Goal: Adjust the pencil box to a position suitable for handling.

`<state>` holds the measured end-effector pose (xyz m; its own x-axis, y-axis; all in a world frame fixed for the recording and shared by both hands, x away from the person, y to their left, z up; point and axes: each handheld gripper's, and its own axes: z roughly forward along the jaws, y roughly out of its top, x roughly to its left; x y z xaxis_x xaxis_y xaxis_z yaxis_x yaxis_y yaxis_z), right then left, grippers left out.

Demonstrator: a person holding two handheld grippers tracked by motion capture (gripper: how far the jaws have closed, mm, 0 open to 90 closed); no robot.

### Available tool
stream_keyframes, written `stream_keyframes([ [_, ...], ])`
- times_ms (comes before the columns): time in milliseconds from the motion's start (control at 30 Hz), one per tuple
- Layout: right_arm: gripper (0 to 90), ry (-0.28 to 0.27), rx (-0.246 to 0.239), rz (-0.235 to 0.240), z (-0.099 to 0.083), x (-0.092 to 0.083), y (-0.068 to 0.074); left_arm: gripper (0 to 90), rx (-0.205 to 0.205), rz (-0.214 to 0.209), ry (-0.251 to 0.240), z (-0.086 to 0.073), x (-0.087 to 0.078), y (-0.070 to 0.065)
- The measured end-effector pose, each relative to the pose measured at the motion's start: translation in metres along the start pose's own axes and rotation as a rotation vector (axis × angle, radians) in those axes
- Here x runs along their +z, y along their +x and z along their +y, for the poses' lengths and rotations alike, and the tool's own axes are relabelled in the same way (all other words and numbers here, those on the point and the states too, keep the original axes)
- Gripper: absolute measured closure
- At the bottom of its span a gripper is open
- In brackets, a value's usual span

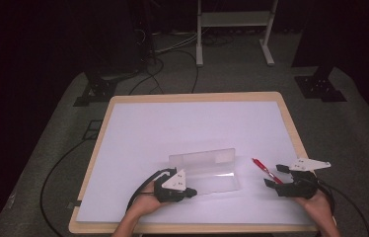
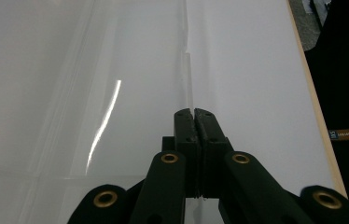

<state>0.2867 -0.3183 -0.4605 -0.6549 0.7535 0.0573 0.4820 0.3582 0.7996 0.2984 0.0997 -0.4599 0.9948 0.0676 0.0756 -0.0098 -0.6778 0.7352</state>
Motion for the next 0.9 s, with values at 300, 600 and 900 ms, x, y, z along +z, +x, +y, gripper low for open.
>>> stream_keyframes([
  [300, 28.3, 0.038, 0.009, -0.027, -0.003, 0.005, -0.004, 89.2, -0.015, -0.021, 0.007, -0.003, 0.004, 0.002],
  [600, 42.3, 0.065, 0.032, -0.033, -0.004, 0.007, -0.007, 88.2, -0.021, -0.033, 0.005, -0.004, 0.004, 0.003],
  [900, 52.0, 0.085, 0.027, -0.054, -0.002, 0.014, -0.004, 77.2, -0.01, -0.023, -0.023, -0.002, -0.001, 0.0],
])
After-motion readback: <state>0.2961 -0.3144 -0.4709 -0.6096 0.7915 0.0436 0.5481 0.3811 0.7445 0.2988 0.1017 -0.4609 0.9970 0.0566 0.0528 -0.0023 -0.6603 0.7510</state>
